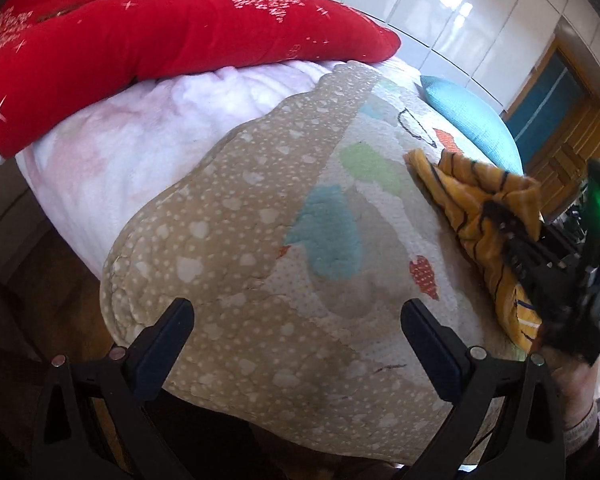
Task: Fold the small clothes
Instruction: 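Grasp the sweater edge with the right gripper and fold it over in half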
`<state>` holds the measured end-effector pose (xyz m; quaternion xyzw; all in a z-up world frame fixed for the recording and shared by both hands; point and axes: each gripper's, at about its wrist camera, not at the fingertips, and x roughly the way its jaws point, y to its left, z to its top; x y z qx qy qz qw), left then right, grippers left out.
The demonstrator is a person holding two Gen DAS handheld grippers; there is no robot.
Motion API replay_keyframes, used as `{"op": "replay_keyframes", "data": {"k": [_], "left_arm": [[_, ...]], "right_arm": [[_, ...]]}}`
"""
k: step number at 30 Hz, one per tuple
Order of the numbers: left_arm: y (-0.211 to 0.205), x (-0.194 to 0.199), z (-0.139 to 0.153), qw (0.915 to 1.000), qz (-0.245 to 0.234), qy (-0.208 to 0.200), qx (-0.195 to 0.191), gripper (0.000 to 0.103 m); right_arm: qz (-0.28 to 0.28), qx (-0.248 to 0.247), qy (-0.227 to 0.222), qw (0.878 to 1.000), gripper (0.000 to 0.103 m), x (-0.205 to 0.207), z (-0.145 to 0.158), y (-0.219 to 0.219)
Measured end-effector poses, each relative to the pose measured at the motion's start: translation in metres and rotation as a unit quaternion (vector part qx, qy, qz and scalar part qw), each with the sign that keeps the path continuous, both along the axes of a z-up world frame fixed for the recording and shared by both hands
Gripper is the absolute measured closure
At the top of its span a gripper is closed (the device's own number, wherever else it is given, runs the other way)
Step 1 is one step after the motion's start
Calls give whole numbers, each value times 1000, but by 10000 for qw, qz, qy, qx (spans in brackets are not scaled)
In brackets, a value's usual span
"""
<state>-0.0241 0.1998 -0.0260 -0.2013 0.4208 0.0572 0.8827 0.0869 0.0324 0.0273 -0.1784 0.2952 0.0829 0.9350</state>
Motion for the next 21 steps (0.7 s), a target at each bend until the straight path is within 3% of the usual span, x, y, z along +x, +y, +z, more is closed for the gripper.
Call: {"op": "replay_keyframes", "data": {"k": [3,6,10,15,17,21], "left_arm": [[-24,7,15,9994,-273,-132,153,0],[-49,13,27,9979,-525,-267,273,0],[-88,24,30,9945,-927,-244,432,0],[-136,36,24,9886,-1387,-84,587,0],[-151,39,26,9860,-1546,-79,620,0],[-177,37,30,9790,-1870,-104,803,0]], "right_arm": [[-720,1067,-132,9916,94,-7,34,-83],[-1505,1938,-209,9692,95,-39,42,-171],[-2428,2425,-70,9393,95,-90,11,-257],[-2983,2794,388,9118,95,-130,-45,-312],[-2978,2875,423,9093,95,-135,-53,-318],[-2893,2527,291,9228,95,-131,-49,-309]]}}
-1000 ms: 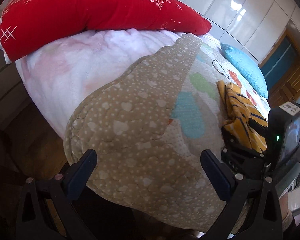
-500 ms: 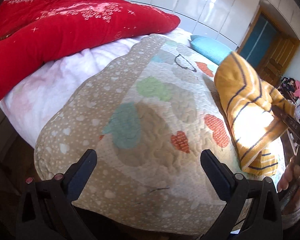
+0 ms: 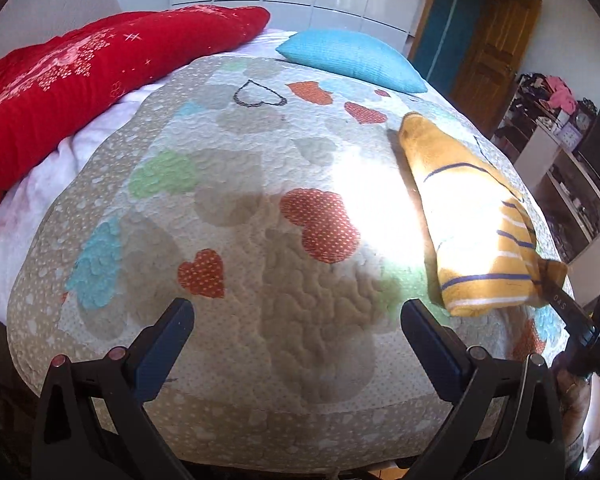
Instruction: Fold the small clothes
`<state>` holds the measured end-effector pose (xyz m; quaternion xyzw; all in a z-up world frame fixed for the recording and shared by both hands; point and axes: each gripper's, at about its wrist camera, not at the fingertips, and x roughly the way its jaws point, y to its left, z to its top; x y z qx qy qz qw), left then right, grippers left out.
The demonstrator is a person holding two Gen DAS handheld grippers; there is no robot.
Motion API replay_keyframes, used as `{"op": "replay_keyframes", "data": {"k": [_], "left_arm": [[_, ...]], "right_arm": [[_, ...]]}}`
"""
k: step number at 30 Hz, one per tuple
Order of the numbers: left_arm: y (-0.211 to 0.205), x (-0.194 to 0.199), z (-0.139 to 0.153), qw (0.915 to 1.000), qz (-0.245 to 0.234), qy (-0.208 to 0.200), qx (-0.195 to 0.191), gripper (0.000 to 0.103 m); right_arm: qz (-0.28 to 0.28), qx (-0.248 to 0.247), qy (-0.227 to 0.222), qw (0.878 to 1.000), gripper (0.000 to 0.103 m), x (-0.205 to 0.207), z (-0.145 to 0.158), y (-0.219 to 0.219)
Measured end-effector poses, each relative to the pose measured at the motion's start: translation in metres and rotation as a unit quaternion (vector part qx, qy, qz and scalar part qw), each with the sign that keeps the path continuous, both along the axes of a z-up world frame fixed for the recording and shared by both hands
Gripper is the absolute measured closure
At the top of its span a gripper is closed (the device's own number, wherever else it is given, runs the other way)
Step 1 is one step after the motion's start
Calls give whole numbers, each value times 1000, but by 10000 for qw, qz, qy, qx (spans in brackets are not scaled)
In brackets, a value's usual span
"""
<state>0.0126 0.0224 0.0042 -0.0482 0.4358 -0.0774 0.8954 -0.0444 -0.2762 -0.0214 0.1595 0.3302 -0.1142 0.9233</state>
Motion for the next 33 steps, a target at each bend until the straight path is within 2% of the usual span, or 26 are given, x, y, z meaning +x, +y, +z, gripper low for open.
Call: {"op": "replay_keyframes", "data": {"k": [3,7,9,11,17,19,23,26,30,32,33], "left_arm": [[-13,-6,0,9997,-204,-17,129,0],[-18,-10,-7,9992,-336,61,198,0],[-16,-10,-13,9992,-338,145,178,0],[-12,-11,-19,9992,-298,240,153,0],[-1,-11,-32,9989,-129,448,77,0],[-1,-12,-35,9988,-107,480,76,0],[-9,-13,-37,9984,-181,523,72,0],[-15,-15,-37,9984,-276,460,203,0],[-13,-13,-45,9981,-195,491,309,0],[-9,-10,-54,9976,-128,611,296,0],[-6,-9,-59,9971,-87,694,305,0]], "right_arm": [[33,-59,-106,9999,95,4,10,-7],[10,121,56,9999,91,11,9,-29],[-45,174,109,9998,70,8,7,-36],[-164,341,-72,9993,58,-3,10,-45],[-803,1044,-708,9888,58,-32,33,-85],[-663,1161,-875,9871,58,-27,46,-83],[160,1216,-1025,9871,58,9,67,-49],[660,864,-749,9912,58,45,61,-12],[729,133,-81,9972,57,91,14,17],[686,-395,-408,9960,55,91,0,23],[693,-492,-521,9950,55,89,-3,25]]}}
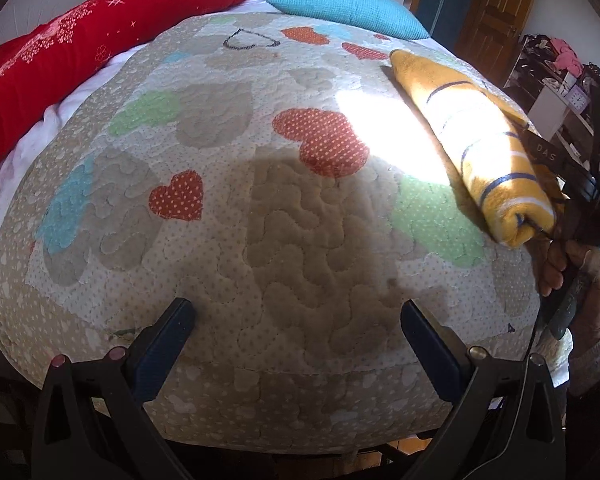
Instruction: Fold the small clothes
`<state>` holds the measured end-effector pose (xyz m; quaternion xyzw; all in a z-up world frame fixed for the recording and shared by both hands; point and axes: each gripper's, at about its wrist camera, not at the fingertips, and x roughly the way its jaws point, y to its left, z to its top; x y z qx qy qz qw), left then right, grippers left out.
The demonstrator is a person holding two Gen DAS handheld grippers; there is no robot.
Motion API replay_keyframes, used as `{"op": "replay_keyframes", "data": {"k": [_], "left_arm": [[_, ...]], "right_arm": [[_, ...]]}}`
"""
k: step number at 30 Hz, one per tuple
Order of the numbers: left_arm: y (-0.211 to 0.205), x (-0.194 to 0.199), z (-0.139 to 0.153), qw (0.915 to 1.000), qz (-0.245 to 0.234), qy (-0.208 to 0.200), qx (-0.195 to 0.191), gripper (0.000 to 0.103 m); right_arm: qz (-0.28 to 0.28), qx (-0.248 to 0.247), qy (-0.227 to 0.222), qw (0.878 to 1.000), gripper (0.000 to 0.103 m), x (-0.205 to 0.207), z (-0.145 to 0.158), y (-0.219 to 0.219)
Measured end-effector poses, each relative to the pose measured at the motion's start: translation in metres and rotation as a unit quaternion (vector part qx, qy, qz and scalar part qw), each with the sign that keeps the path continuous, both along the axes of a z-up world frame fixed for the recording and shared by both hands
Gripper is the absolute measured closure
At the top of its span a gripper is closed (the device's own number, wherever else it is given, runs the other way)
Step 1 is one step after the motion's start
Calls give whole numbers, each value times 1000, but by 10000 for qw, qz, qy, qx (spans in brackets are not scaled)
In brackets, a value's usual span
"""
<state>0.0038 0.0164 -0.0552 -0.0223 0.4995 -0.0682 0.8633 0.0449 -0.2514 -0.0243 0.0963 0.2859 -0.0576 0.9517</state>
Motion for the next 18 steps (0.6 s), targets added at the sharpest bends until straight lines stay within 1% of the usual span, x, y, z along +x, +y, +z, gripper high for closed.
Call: {"op": "replay_keyframes", "data": {"k": [1,8,18], "left_arm": [[2,1,-5,10000,41,48,38,0],[-11,-6,-11,9984,25,-134,557,0],[-15,-16,-14,9962,216,-443,714,0]], "right_arm": [[-5,19,-25,10000,55,-2,0,0],[64,191,-171,9997,53,-7,-2,-7],[56,246,-278,9993,53,-10,-2,-7]]}}
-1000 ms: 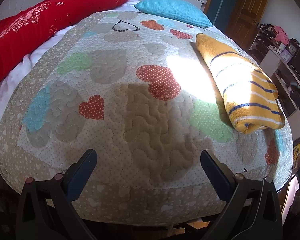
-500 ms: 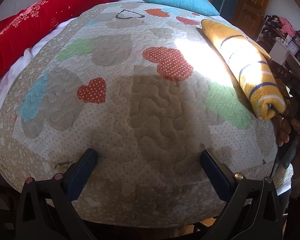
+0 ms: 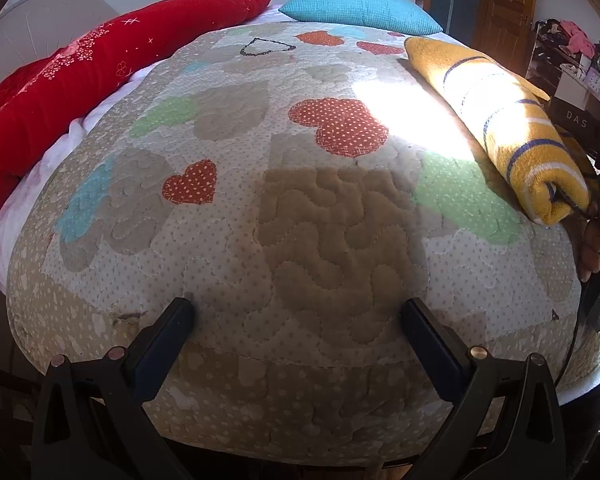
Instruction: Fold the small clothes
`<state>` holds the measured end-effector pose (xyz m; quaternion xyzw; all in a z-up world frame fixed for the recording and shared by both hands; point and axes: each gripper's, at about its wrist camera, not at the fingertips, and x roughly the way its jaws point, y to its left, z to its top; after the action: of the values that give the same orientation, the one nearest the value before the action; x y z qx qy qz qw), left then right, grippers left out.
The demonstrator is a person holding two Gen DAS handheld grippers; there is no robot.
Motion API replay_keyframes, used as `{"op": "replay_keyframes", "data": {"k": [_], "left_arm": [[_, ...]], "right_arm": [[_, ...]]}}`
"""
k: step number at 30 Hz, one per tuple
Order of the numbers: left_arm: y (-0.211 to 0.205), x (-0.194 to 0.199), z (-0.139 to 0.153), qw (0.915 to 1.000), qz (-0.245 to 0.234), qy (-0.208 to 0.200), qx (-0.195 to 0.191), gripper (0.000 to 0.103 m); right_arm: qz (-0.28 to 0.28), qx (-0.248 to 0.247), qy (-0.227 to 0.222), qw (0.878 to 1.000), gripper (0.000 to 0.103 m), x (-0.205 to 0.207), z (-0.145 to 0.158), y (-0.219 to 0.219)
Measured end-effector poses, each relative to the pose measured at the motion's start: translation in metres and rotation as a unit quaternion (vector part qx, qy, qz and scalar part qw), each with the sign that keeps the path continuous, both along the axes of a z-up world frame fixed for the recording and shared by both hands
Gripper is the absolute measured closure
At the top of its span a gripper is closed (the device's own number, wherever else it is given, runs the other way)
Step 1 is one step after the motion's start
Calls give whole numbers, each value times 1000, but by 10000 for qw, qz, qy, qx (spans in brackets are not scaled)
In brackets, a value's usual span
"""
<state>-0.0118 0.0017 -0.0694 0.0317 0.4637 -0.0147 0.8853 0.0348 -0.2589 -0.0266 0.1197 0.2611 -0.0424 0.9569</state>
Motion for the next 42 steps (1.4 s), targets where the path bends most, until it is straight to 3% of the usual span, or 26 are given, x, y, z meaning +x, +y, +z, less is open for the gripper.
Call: {"op": "replay_keyframes", "data": {"k": [42], "left_arm": [[0,-4,-1,10000,14,-74,-16,0]], "right_arm": [[-27,-20,-27,10000,52,-2,0,2]]}}
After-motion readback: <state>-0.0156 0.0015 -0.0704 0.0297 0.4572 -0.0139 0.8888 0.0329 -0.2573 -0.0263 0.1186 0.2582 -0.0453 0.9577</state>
